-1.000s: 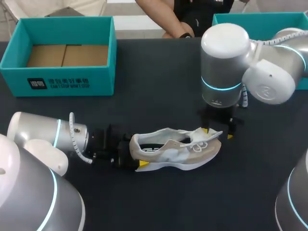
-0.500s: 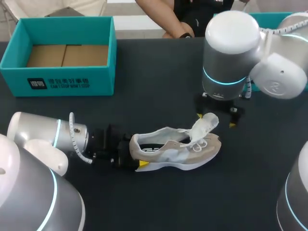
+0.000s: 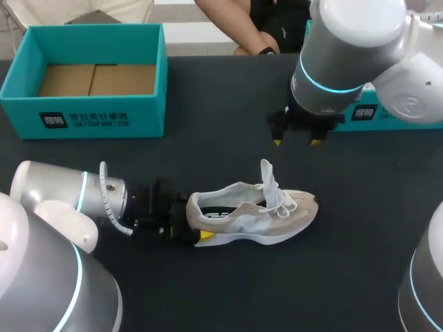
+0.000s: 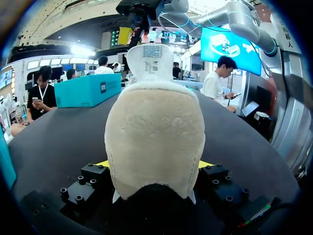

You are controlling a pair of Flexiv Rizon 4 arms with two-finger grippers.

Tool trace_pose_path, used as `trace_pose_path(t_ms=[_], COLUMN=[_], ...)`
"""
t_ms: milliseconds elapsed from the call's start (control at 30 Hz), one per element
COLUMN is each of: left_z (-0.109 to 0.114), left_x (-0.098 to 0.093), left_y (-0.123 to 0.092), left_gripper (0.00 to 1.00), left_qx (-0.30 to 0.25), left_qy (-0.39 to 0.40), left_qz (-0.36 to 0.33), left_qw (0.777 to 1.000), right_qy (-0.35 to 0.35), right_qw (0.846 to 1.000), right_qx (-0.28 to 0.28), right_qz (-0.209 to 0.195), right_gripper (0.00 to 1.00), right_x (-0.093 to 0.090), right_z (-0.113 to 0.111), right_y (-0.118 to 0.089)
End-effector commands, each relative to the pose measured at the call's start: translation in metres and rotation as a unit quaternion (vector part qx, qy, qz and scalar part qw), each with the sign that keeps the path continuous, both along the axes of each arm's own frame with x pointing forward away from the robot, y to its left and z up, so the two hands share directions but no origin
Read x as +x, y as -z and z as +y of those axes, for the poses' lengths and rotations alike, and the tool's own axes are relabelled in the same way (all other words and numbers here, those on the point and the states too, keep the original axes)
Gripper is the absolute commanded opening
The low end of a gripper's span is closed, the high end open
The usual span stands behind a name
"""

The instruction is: Take the shoe out of the shoebox, open the shoe tongue, remove and reinsert the insole, then place the shoe into the shoebox

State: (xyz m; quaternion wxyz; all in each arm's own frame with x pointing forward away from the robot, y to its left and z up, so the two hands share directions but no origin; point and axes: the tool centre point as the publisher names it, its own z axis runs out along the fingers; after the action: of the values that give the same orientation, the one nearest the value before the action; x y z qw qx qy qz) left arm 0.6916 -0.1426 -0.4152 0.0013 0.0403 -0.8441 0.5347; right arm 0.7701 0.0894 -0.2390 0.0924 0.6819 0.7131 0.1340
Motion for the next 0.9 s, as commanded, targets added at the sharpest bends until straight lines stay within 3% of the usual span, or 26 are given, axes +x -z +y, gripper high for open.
trace_pose_path(t_ms=[33,200,767,800,867,900], left_z=[0.003,0.003,0.003,0.003,0.003,0.003], left_x=[-0.003,-0.003,-0.003,-0.003,-0.003,-0.003], left_y=[0.006,0.006,0.006,0.006,0.006,0.006], left_gripper=[0.00,0.00,0.00,0.00,0.00,0.00], left_qx=[0.001,0.001,0.001,0.001,0.001,0.001], left_qy=[-0.001,-0.001,-0.001,-0.001,-0.001,-0.001], left_qz=[0.000,0.000,0.000,0.000,0.000,0.000], left_qw=[1.000,1.000,1.000,1.000,1.000,1.000], right_qy=[-0.102,-0.204,-0.204,-0.229,-0.308,-0.316], right_qw=[0.994,0.977,0.977,0.972,0.949,0.946], right_qx=[-0.026,-0.039,-0.039,-0.032,-0.051,-0.059], right_qz=[0.021,0.050,0.050,0.038,0.045,0.054], right_gripper=[0.00,0.00,0.00,0.00,0.00,0.00], right_x=[0.009,0.003,0.003,0.002,-0.001,-0.003], right_z=[0.025,0.045,0.045,0.045,0.048,0.049], right_y=[-0.007,-0.012,-0.012,-0.009,-0.007,-0.007])
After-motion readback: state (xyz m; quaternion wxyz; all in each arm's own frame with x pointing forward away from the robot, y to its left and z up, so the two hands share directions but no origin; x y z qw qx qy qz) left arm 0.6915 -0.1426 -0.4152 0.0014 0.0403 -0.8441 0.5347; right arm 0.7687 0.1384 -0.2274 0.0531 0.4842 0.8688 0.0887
